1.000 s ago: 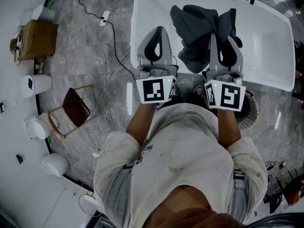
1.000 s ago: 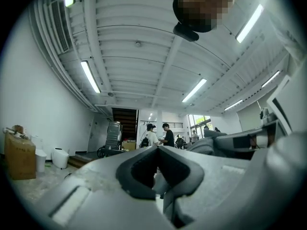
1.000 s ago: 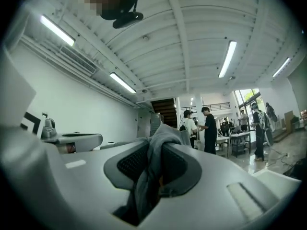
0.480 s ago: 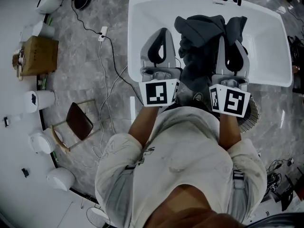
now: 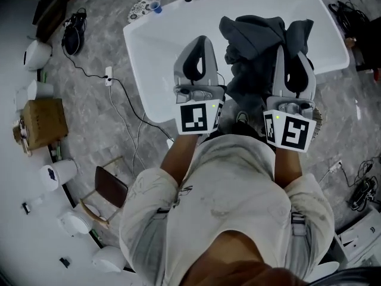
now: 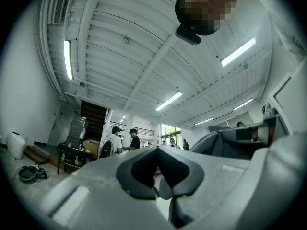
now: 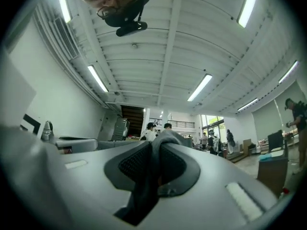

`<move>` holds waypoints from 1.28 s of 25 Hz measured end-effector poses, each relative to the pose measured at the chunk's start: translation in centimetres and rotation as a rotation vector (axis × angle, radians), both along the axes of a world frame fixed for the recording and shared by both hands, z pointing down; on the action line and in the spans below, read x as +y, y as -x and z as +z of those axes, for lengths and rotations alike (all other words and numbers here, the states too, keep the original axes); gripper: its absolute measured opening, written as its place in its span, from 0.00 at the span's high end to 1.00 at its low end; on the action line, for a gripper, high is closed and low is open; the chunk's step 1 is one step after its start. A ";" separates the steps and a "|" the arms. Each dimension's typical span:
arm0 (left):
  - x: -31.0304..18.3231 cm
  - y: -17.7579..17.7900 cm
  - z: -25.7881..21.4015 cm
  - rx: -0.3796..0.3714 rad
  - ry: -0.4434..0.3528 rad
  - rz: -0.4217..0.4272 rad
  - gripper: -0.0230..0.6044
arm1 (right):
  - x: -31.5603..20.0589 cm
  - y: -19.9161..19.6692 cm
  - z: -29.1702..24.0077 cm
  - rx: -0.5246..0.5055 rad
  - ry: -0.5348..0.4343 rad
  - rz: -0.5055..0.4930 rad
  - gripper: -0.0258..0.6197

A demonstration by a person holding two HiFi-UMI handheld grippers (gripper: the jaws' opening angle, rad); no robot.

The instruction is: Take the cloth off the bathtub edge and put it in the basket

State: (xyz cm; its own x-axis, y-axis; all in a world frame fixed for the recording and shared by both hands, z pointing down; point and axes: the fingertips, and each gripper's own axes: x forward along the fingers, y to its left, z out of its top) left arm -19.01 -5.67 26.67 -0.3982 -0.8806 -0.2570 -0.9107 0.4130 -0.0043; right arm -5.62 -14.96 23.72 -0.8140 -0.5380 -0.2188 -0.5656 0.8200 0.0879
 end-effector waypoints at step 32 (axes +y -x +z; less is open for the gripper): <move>-19.5 -27.2 2.5 0.052 0.047 0.738 0.96 | -7.3 -35.8 2.8 0.064 0.065 0.866 0.87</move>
State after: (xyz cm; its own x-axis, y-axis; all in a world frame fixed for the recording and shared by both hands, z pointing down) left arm 8.20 -25.13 29.16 0.2909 -0.9335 -0.2097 -0.9509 -0.3063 0.0440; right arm 30.20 -22.26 26.49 -0.1226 -0.9834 -0.1339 -0.9881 0.1084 0.1088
